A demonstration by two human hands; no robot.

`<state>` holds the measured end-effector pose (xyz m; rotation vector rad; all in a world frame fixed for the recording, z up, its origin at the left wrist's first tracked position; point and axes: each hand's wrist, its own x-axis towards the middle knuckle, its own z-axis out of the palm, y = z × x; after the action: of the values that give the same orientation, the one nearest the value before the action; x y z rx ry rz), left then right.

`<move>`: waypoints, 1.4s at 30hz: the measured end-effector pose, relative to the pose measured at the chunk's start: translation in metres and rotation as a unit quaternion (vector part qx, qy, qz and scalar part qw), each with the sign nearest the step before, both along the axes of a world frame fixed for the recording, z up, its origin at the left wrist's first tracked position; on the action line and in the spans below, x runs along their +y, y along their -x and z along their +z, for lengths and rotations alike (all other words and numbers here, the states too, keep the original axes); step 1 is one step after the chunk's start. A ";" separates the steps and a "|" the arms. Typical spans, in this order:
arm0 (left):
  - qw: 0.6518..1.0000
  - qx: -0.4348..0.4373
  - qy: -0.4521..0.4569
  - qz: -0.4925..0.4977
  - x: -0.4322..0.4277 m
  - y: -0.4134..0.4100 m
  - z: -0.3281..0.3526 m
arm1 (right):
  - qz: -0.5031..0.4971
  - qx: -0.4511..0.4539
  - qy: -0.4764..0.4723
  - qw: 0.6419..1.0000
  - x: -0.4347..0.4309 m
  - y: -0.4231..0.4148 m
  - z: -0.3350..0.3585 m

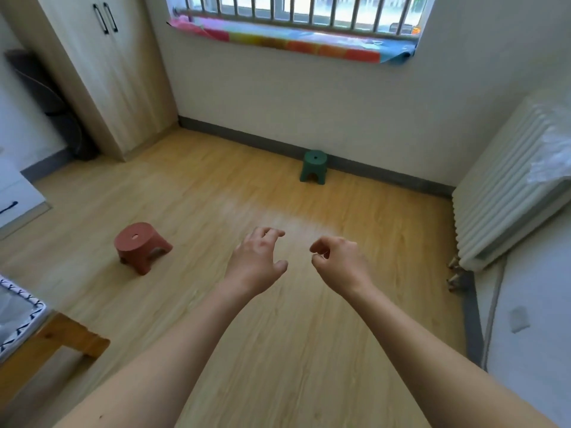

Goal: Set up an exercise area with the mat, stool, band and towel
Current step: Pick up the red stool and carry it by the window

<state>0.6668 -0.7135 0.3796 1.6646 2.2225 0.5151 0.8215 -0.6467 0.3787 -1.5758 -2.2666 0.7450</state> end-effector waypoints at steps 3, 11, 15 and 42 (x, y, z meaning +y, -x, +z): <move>0.999 0.002 0.016 0.034 0.025 0.035 -0.008 | 0.035 -0.003 0.021 0.999 0.035 0.039 -0.010; 0.993 -0.008 0.028 0.110 0.078 0.161 -0.020 | 0.112 -0.012 0.026 0.993 0.110 0.174 -0.020; 0.991 -0.019 0.009 0.136 0.101 0.246 -0.019 | 0.129 -0.016 0.014 0.991 0.140 0.264 -0.020; 0.868 -0.187 0.004 0.460 0.072 0.732 -0.079 | 0.373 -0.044 0.086 0.923 0.182 0.826 -0.068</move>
<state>-0.0652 -0.6411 0.3003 0.3155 2.5503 0.9340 -0.0043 -0.4651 0.3105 -0.7608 -2.9551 1.0809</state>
